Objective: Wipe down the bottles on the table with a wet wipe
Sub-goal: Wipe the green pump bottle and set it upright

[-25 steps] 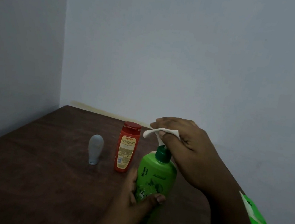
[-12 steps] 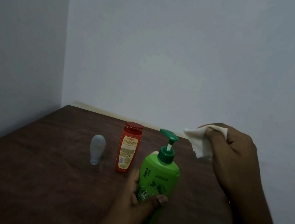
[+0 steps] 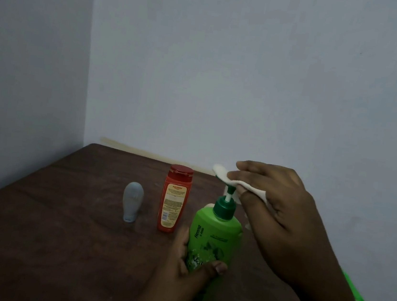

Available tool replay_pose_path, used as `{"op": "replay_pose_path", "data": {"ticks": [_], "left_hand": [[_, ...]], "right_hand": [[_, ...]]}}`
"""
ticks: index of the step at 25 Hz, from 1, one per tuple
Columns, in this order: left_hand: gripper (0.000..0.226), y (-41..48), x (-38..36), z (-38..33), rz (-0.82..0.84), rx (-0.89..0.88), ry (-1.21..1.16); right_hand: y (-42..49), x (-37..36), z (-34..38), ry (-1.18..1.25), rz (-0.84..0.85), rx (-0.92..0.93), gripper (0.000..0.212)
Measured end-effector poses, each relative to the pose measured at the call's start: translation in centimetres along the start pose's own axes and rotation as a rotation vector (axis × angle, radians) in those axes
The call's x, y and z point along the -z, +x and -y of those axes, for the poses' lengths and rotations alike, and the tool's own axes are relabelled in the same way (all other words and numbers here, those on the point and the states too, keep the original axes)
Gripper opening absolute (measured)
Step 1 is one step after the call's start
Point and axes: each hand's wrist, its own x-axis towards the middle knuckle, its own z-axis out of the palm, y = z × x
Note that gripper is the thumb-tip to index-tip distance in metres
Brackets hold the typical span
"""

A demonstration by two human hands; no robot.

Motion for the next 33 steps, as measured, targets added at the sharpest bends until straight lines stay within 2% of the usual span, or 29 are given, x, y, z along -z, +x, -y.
{"op": "replay_pose_path", "data": {"ticks": [2,4,10,14,15,17,20,21,22,24,26,30,33], "left_hand": [[0.073,-0.1,-0.1,0.0,-0.001,0.003,0.006],[0.077,-0.1,-0.1,-0.2,-0.003,0.011,0.005],[0.065,-0.2,-0.1,0.0,0.013,-0.006,0.010],[0.068,-0.2,-0.1,-0.2,-0.003,-0.012,0.020],[0.067,-0.3,-0.1,-0.2,-0.004,-0.017,0.038],[0.068,-0.5,0.2,-0.1,0.000,-0.014,0.084],[0.073,-1.3,1.3,0.1,0.045,0.061,0.177],[0.074,-1.5,1.7,0.1,0.064,0.091,0.212],[0.074,-1.4,2.0,0.3,0.071,0.110,0.245],[0.070,-0.6,2.1,0.4,0.066,0.121,0.289],[0.067,0.8,1.2,0.3,0.071,0.131,0.310],[0.064,4.3,-1.4,1.0,0.114,0.138,0.320],[0.061,7.1,-3.0,2.3,0.120,0.138,0.346]], "right_hand": [[0.3,-0.3,-0.1,-0.036,0.034,-0.024,0.036],[0.2,-0.2,0.1,-0.031,-0.010,-0.028,0.033],[0.6,-0.3,-0.1,0.025,0.078,-0.013,0.032],[-0.2,0.1,0.7,-0.032,-0.054,0.123,0.025],[-0.4,0.4,0.9,-0.009,-0.083,0.109,0.025],[-1.1,0.5,0.7,0.250,-0.223,-0.102,0.024],[-4.4,-1.4,-1.4,1.002,-0.608,-0.726,0.018],[-6.2,-2.4,-2.3,1.158,-0.631,-0.929,0.016],[-8.0,-3.3,-3.3,1.212,-0.585,-1.103,0.015],[-11.2,-4.6,-5.0,1.139,-0.466,-1.343,0.017],[-13.2,-5.4,-6.5,1.078,-0.464,-1.428,0.018],[-14.8,-6.4,-8.3,1.112,-0.575,-1.417,0.029],[-15.1,-6.8,-9.0,1.146,-0.663,-1.411,0.029]]}}
